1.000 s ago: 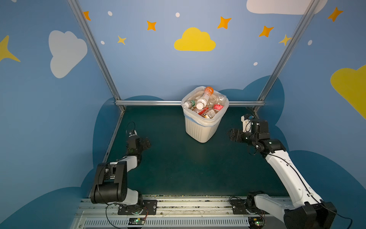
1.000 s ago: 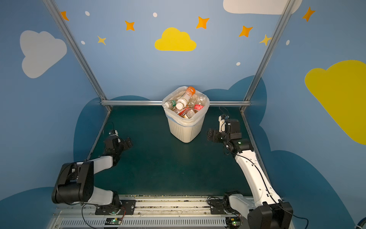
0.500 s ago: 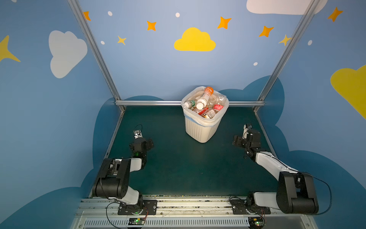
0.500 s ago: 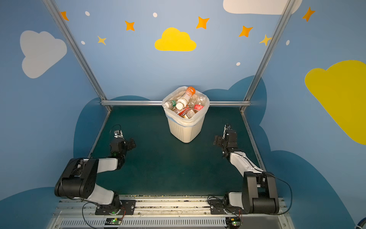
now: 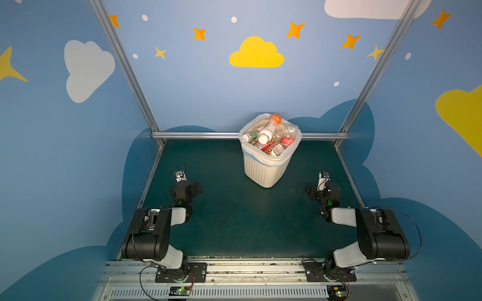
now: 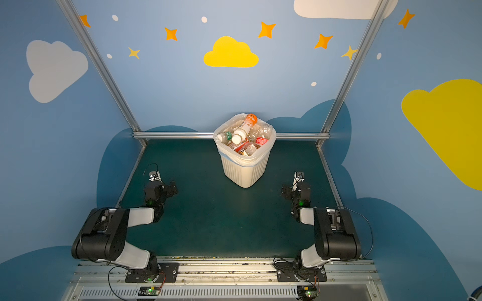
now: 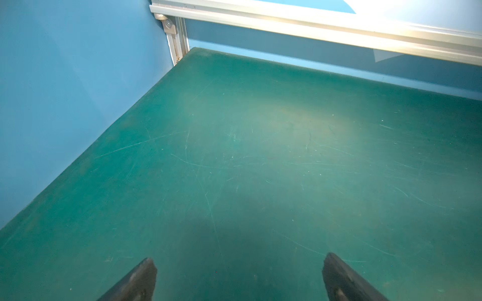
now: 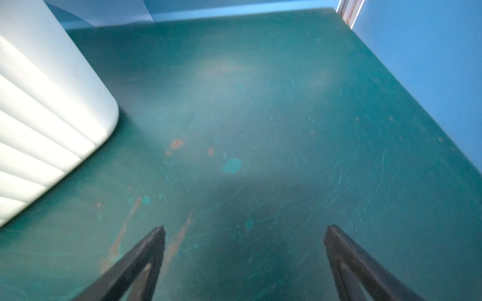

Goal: Throw the plastic bottles in the bin
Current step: Reset both arms

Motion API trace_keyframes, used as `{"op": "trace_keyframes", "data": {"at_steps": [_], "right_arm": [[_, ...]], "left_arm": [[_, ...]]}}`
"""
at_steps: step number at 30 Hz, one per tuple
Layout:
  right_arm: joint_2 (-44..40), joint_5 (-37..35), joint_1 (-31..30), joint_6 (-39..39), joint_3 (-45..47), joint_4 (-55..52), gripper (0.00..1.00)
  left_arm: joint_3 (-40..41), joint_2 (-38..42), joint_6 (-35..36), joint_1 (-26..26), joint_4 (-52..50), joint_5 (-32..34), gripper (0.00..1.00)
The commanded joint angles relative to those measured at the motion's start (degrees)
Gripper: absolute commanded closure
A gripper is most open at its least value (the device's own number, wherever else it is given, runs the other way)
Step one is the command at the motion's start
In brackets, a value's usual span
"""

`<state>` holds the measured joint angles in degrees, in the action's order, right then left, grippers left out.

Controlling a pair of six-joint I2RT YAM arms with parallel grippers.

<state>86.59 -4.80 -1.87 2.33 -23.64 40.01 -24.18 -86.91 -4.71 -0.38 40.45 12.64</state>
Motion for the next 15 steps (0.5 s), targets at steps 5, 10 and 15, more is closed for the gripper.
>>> {"op": "trace_keyframes", "data": {"at_steps": [5,10,15], "right_arm": [[0.1,1.0,0.2,-0.6,-1.3,2.3,0.04],[-0.1,0.0,-0.6,-1.2,-0.6,3.4,0.04],[-0.5,-1.2,-1.4,-1.8,-0.1,4.2,0.04]], "left_arm": [[-1.8,-0.9,0.5,0.2,-1.1,-0.9,0.00],[-0.8,-0.1,0.6,0.2,0.0,-0.9,0.00],[-0.2,0.3,0.8,-0.1,0.8,-0.5,0.00]]}}
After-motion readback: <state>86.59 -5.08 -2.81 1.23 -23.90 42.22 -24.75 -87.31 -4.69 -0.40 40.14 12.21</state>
